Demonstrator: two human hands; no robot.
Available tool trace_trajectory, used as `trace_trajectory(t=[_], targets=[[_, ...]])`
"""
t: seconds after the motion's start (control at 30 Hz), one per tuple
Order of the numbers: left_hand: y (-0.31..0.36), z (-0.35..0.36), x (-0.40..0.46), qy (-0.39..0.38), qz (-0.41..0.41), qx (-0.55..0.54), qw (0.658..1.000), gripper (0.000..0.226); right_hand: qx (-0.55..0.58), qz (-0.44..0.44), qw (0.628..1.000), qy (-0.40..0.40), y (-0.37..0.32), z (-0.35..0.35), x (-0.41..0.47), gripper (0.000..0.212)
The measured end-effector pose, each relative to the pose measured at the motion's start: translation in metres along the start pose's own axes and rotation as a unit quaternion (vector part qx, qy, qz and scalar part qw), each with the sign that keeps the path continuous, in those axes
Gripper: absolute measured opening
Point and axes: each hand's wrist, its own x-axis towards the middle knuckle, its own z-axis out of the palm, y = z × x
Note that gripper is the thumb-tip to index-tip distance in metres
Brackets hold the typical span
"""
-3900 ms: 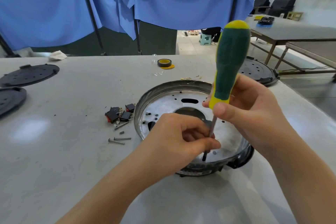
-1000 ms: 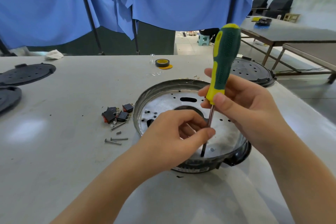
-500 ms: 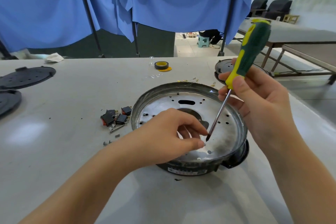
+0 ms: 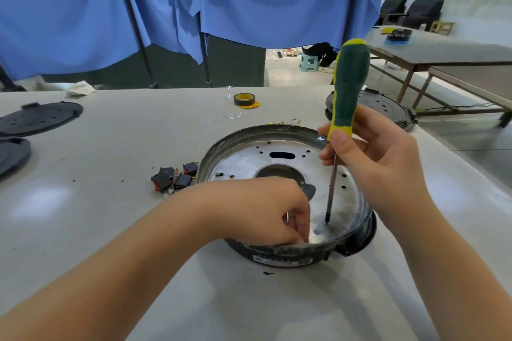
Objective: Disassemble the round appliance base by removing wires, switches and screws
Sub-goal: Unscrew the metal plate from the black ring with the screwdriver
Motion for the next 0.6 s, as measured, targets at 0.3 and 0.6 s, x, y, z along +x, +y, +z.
trace_trajectory(t=[0.3, 0.6], targets=[[0.005, -0.018, -0.01, 0.061, 0.032, -0.059, 0.996, 0.003, 0.002, 0.005, 1.0, 0.003, 0.001, -0.002, 0.001, 0.027], [-0.039, -0.02, -0.065, 0.305, 0.039, -0.272, 0.912, 0.009, 0.035, 0.022, 0.999, 0.003, -0.002, -0.004, 0.0, 0.021]])
